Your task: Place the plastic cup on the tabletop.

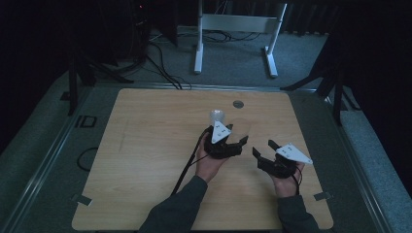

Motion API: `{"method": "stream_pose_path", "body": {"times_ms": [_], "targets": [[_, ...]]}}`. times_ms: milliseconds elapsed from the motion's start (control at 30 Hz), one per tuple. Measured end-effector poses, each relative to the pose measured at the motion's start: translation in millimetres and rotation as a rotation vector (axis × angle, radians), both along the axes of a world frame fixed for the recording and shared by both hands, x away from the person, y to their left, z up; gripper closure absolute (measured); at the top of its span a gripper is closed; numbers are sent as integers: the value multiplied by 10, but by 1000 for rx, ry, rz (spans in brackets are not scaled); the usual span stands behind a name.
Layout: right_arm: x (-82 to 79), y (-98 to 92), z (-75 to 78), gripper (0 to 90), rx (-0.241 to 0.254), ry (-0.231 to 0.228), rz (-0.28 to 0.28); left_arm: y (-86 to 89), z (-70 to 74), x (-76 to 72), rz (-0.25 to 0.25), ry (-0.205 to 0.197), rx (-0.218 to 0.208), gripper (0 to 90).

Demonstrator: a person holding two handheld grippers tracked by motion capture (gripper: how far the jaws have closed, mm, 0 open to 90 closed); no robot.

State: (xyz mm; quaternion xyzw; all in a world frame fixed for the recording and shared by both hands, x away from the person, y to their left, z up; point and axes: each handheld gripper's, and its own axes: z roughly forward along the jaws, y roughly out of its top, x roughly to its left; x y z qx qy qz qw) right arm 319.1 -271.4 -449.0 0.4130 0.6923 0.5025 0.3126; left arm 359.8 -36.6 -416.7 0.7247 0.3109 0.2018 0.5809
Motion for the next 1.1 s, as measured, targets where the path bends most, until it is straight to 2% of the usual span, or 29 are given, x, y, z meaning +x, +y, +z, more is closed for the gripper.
{"method": "stream_pose_path", "body": {"times_ms": [500,1100], "targets": [[0,1,-9,283,0,3,-1,52,-86,-38,-16,-27,-5,309],[0,-8,-14,283,3,3,-7,68,-217,-60,-14,-26,11,308]]}}
